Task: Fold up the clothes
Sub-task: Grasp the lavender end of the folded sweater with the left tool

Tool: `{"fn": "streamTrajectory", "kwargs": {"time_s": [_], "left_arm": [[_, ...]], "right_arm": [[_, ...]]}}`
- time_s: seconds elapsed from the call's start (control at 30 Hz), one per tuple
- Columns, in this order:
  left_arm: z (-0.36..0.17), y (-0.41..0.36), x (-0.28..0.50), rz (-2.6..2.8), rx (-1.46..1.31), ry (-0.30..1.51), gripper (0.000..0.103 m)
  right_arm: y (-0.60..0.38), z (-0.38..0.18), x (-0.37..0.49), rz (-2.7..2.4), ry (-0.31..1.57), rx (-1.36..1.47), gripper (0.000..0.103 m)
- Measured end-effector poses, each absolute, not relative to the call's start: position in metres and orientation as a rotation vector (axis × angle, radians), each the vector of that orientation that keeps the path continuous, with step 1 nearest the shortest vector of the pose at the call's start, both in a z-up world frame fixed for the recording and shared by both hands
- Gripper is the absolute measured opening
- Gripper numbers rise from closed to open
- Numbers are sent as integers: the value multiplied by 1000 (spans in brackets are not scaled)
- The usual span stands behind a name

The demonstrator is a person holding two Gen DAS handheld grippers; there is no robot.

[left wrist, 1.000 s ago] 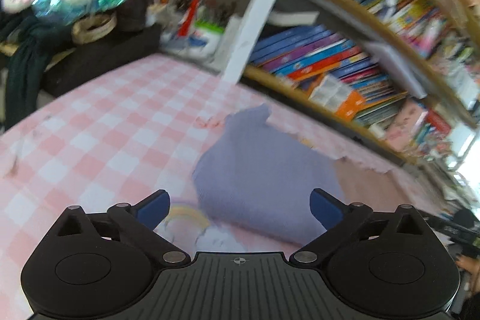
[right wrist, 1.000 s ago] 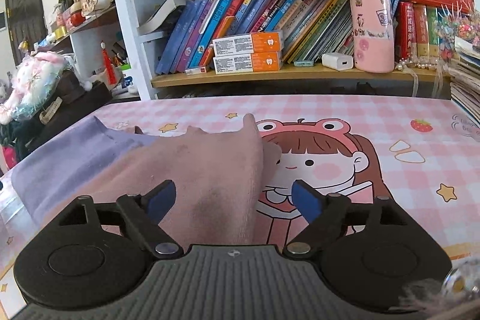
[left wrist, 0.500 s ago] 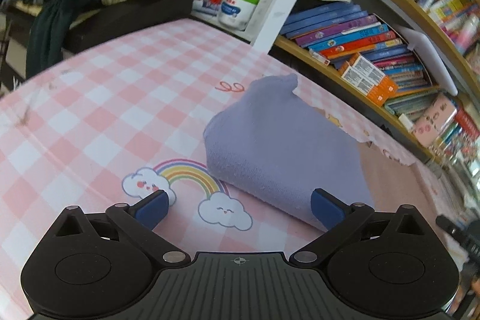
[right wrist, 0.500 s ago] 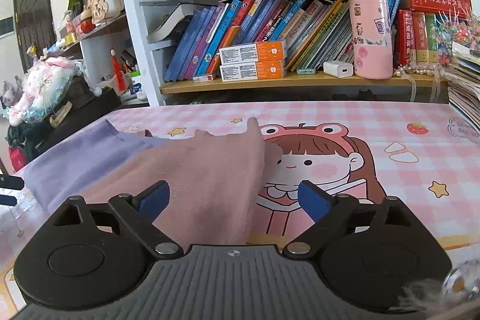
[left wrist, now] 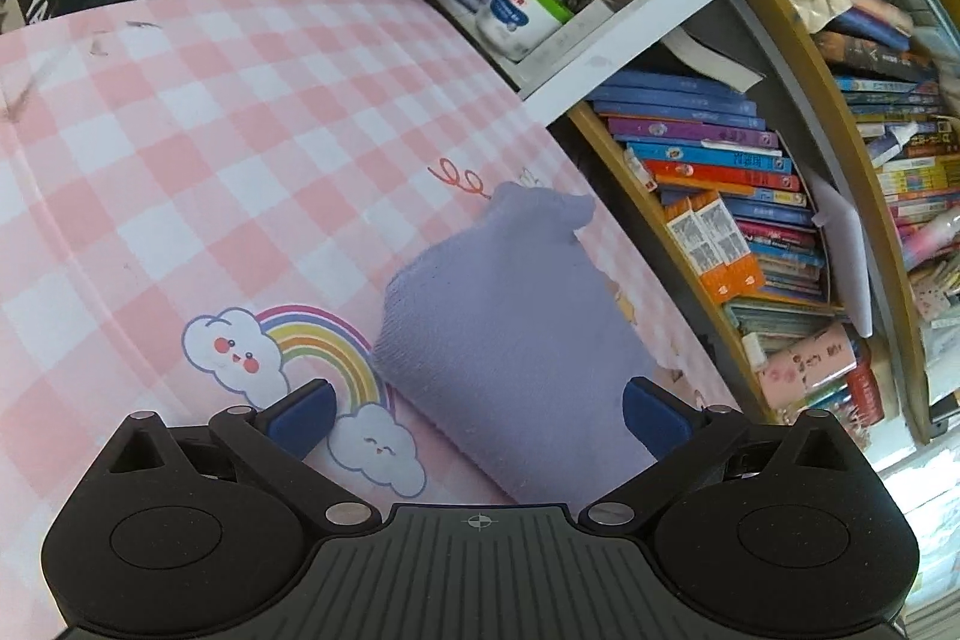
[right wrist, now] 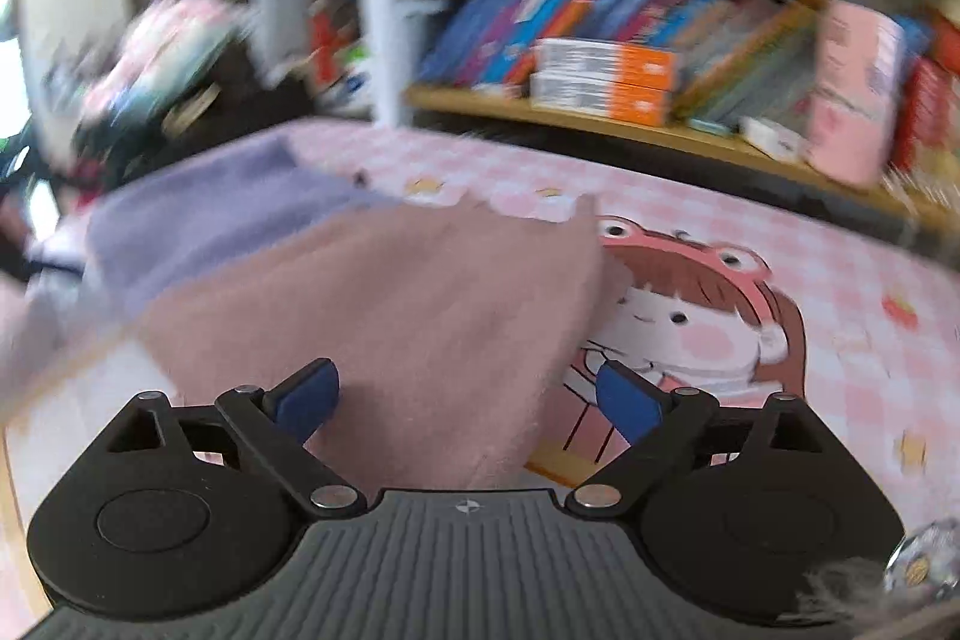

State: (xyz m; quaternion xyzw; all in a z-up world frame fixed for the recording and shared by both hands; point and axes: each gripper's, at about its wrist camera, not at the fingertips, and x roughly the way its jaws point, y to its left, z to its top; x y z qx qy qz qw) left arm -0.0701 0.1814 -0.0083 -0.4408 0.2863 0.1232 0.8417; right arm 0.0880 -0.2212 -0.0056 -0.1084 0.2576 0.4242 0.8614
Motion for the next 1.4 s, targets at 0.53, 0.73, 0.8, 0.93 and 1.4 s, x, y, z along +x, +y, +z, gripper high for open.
{"fn": "streamTrajectory", "kwargs": {"time_s": [0.53, 0.73, 0.8, 0.93, 1.4], "left_arm": [[-9, 170, -74, 326, -907, 535, 103], [-5, 161, -67, 367, -831, 561, 103], [-6, 163, -68, 375, -864, 542, 103], [-11, 172, -72, 370, -975, 501, 103], [-20, 162, -62, 394, -1060, 411, 86]], "right_arm": [[-221, -10, 109, 1046, 502, -379, 101], [-231, -13, 104, 1049, 497, -382, 103], [-234, -14, 104, 1048, 500, -377, 103], [-239, -15, 100, 1042, 494, -381, 103], [-239, -19, 99, 1035, 501, -389, 103]]}}
